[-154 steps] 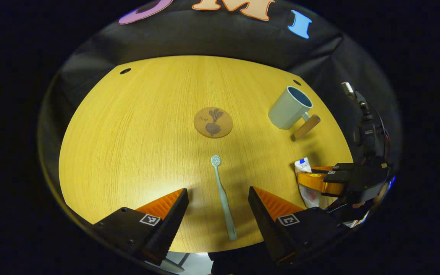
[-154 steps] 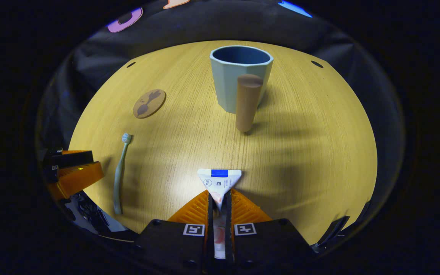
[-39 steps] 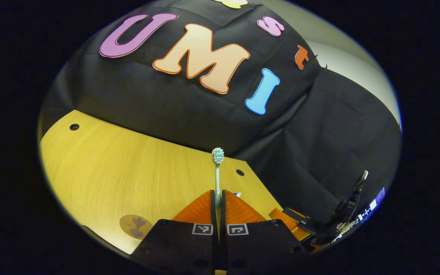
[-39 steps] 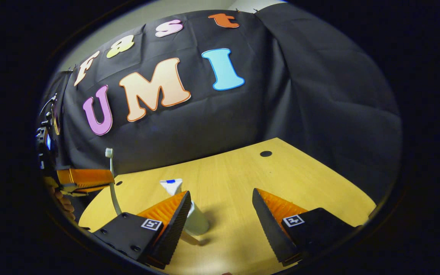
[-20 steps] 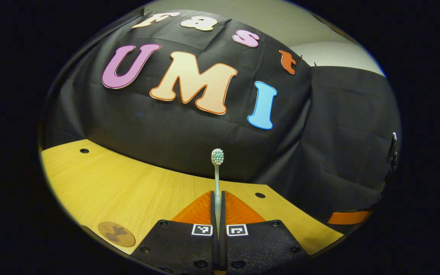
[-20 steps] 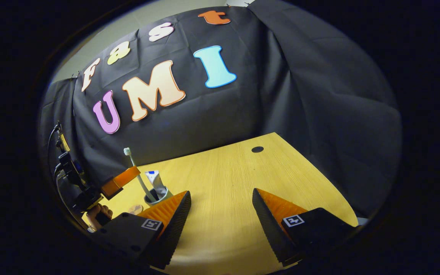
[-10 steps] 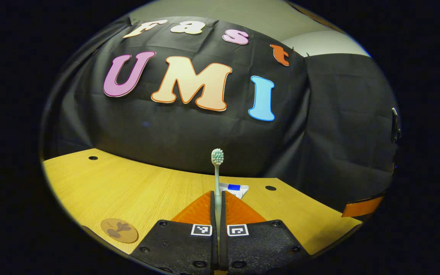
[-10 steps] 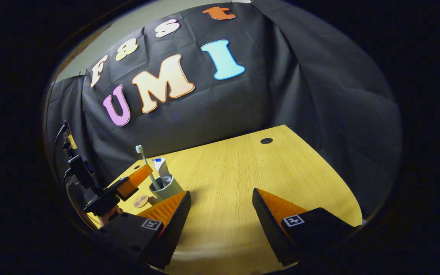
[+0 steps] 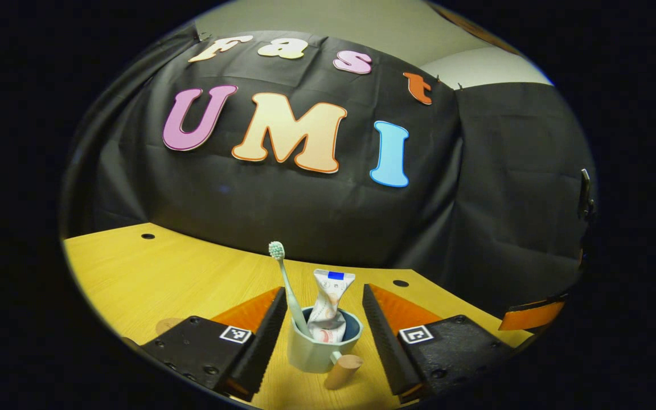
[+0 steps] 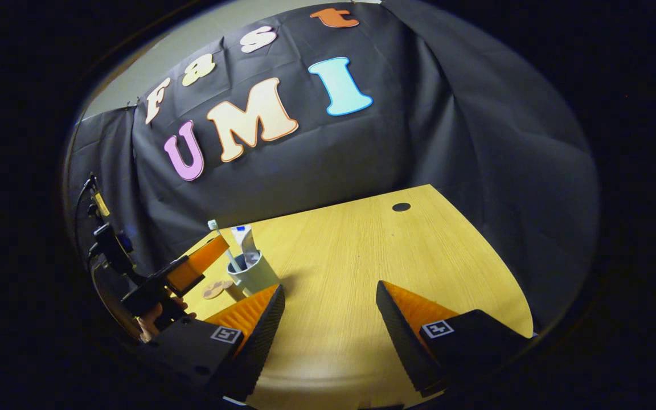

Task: Put the toothbrush and toothpaste on the desktop into the cup, then pick up the cup and place it on the coaster on the desktop.

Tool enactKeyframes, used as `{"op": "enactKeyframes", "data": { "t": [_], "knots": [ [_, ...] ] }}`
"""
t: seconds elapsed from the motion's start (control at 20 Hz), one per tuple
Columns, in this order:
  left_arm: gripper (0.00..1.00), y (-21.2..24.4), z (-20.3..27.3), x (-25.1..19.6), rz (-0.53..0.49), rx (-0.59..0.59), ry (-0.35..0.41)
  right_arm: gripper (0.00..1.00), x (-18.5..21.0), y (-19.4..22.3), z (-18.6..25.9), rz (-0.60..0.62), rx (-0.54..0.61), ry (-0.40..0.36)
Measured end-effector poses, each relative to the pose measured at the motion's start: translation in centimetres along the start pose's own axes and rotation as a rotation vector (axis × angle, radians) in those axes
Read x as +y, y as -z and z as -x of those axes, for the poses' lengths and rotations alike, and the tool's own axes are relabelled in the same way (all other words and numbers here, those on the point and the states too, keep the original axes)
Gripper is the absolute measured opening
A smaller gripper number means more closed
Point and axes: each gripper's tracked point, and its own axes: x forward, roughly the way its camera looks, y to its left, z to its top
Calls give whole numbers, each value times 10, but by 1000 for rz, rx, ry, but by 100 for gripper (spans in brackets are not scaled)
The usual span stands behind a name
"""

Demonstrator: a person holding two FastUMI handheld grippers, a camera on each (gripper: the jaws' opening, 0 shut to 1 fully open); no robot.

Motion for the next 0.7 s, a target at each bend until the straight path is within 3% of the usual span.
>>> {"op": "enactKeyframes", "data": {
  "t": [0.05, 0.1, 0.35, 0.7],
  "knots": [
    [87, -3, 6, 5, 5, 8, -22, 98, 3, -2, 2, 7, 6, -8],
    [89, -9, 13, 9, 18, 14, -42, 98, 6, -6, 5, 14, 8, -18],
    [90, -40, 54, 38, 126, 39, -124, 99, 30, -14, 10, 59, 53, -72],
    [90, -64, 105, 139, 68, 88, -278, 99, 83, -14, -14, 106, 120, -102]
  ]
}}
